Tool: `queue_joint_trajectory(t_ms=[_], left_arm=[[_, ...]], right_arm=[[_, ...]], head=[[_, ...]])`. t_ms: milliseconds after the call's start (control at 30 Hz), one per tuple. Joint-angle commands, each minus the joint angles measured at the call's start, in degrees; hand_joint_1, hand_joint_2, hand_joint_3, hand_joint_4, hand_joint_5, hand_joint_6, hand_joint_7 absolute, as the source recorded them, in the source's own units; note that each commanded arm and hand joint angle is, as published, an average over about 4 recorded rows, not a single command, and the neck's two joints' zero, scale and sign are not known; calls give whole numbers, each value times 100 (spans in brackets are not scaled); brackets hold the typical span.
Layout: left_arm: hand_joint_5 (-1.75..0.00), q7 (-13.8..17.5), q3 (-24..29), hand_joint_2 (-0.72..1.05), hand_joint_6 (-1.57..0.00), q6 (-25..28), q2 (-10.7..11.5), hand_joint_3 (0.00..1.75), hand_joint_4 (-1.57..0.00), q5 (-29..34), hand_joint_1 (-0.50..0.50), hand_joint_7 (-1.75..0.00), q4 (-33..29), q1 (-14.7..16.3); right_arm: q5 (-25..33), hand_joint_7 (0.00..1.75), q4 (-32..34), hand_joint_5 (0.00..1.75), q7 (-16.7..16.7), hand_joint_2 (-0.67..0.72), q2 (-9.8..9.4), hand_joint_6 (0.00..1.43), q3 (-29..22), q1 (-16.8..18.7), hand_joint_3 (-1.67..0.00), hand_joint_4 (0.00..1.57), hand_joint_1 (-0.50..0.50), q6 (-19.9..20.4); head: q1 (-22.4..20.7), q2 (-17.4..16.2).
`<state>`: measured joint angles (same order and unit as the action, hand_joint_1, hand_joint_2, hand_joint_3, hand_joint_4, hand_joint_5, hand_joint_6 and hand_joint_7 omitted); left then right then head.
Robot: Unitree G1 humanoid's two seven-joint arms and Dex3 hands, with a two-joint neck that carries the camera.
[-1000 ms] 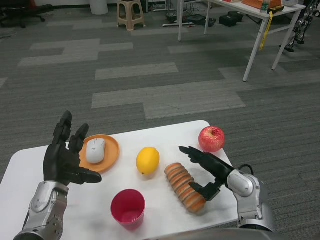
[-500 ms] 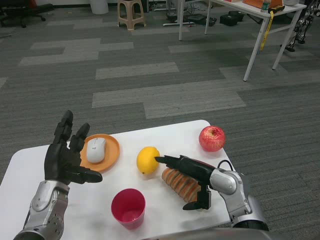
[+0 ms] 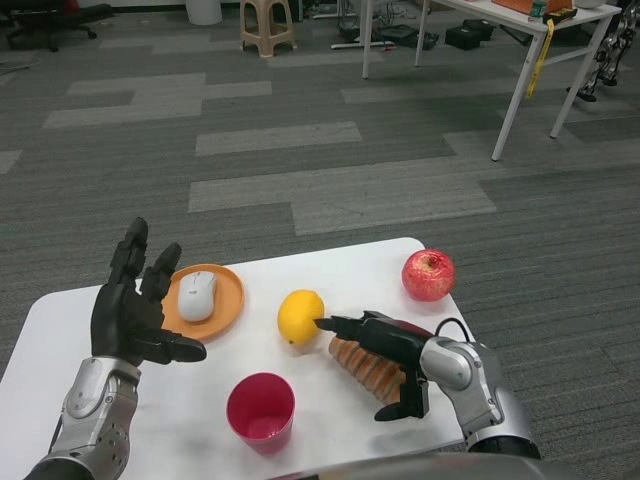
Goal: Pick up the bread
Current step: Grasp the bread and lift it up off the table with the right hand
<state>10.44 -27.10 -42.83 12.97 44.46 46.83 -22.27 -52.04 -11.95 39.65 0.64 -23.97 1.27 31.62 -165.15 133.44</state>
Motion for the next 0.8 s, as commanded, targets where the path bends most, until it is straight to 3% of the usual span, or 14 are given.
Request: queue_joint_trajectory(t_ms=[33, 133, 200, 333, 433, 600, 800], left_arm=[[-41, 11, 3, -28, 0, -6, 57, 9, 0, 37, 50, 0, 24, -45], [-41, 11, -1, -28, 0, 0, 57, 9, 0, 43, 50, 0, 44, -72], [-41, 15, -23, -28, 0, 3, 65, 9, 0, 50, 50, 0, 59, -94], [-41, 15, -43, -28, 0, 3, 83, 9, 0, 54, 50, 0, 75, -113], [-41, 11, -45, -28, 0, 3, 79, 9, 0, 54, 50, 0, 72, -120], [-41, 11, -26, -28, 0, 3, 59, 9, 0, 54, 50, 0, 72, -120], [-41, 15, -37, -28, 0, 3, 39, 9, 0, 54, 50, 0, 121, -138]], right_arm=[[-83, 0, -360, 78, -18, 31, -64, 0, -556, -13, -143, 0, -49, 261], [-140, 0, -716, 82, 6, 33, -233, 0, -901, -209, -143, 0, -50, 628], [-144, 0, -1019, 87, 83, 34, -464, 0, -1057, -360, -143, 0, -50, 955], [25, 0, -1413, 87, 190, 30, -950, 0, -952, -512, -145, 0, -49, 1250], [379, 0, -1608, 87, 254, 22, -1167, 0, -736, -567, -153, 0, -48, 1302], [579, 0, -1433, 87, 285, 15, -1005, 0, -708, -549, -159, 0, -48, 1320], [18, 0, -1507, 87, 272, 9, -921, 0, -736, -545, -159, 0, -46, 1456]], head=[[12, -5], [34, -7], [39, -5], [59, 3], [38, 4], [10, 25], [54, 27]])
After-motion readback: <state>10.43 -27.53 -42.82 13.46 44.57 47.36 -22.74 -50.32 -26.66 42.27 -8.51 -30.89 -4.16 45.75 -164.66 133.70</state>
